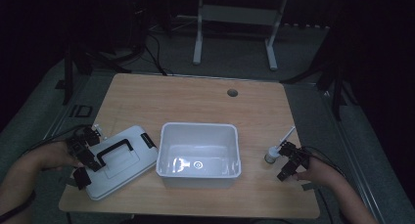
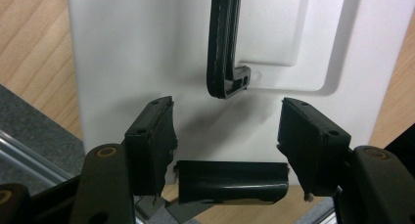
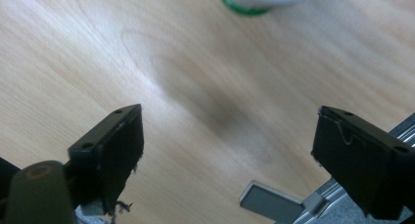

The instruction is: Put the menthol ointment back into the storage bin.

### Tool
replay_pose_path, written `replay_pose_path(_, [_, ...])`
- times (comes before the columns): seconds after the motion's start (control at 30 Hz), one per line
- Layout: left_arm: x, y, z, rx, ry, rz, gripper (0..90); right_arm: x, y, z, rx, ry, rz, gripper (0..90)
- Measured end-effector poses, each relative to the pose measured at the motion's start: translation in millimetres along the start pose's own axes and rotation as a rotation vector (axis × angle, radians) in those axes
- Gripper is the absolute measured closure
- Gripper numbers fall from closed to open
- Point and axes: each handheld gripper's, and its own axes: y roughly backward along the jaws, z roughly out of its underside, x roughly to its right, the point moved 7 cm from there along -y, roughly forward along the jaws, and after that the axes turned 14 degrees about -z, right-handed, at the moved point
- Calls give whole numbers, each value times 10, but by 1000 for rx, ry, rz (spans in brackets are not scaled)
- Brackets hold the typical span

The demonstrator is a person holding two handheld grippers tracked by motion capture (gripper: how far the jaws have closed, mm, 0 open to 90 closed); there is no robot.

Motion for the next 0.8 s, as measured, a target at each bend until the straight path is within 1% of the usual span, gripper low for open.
replay_pose_path(0.07, [8,-3,0,-3,-4,1,381,5,29,-53,5,5,-8,151])
replay_pose_path(0.13, [15,-10,1,-7,-6,1,380,10,61,-109,21,-5,-13,151])
replay_pose_path(0.17, [20,-17,3,-11,-10,1,381,20,74,-135,27,-2,-10,154])
replay_pose_path(0.23, [20,-21,0,-10,-11,0,381,19,100,-185,41,-7,-20,155])
replay_pose_path(0.3, [26,-21,-3,0,-16,10,380,13,125,-238,51,-16,-23,155])
replay_pose_path(0.33, [28,-20,-1,1,-14,16,381,15,123,-255,55,-10,-22,155])
replay_pose_path(0.37, [25,-21,1,-1,-10,19,380,15,125,-272,49,1,-17,158])
replay_pose_path(0.4, [22,-20,2,-1,-11,18,380,7,128,-289,52,6,-14,192])
replay_pose_path(0.43, [19,-14,1,1,-14,16,380,-5,129,-309,60,7,-15,205])
replay_pose_path(0.47, [17,-12,-1,2,-11,16,380,0,122,-331,58,18,-10,207])
replay_pose_path(0.53, [15,-4,-5,4,-15,12,380,-1,116,-365,58,22,-2,216])
replay_pose_path(0.6, [21,2,-13,5,-15,14,380,8,124,-413,63,13,4,231])
replay_pose_path(0.63, [25,3,-18,3,-19,11,380,17,129,-440,67,16,4,251])
replay_pose_path(0.7, [34,3,-26,4,-20,10,380,29,135,-492,74,11,-2,262])
replay_pose_path(0.77, [38,0,-31,0,-27,8,380,48,123,-528,62,11,-5,269])
replay_pose_path(0.8, [42,-2,-34,-1,-28,10,380,60,114,-546,56,12,2,269])
